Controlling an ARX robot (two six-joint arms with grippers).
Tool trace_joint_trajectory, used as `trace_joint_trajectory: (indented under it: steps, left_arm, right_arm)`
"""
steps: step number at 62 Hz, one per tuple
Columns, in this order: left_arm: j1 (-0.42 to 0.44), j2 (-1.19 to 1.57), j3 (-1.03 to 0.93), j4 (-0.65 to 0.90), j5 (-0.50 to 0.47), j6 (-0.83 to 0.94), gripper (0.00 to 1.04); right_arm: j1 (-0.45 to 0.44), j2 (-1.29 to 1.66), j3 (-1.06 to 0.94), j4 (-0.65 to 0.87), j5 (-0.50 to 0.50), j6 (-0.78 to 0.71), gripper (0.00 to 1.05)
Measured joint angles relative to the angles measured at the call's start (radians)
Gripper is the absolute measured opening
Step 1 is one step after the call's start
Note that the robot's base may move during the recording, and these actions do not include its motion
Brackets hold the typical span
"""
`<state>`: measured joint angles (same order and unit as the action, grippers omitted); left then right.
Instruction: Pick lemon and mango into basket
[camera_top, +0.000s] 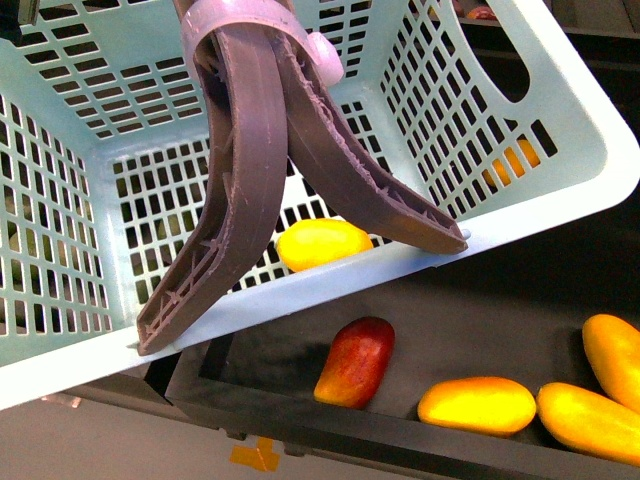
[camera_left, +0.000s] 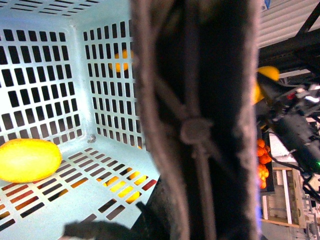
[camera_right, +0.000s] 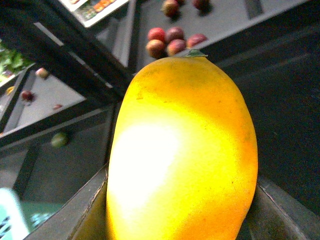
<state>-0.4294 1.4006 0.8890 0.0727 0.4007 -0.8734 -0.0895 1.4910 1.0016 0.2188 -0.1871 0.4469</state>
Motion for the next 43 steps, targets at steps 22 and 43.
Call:
trace_joint_trajectory:
  steps: [22,43]
  left_arm:
    - [0.000,0.000,0.000,0.000,-0.001,0.000,0.04]
    - [0.000,0.000,0.000,0.000,-0.001,0.000,0.04]
  right_arm:
    - [0.329,-0.035,-0.021,-0.039,0.195,-0.100,0.62]
    - [0.492,0.000,-0.034,-0.012,0.243,-0.069,0.62]
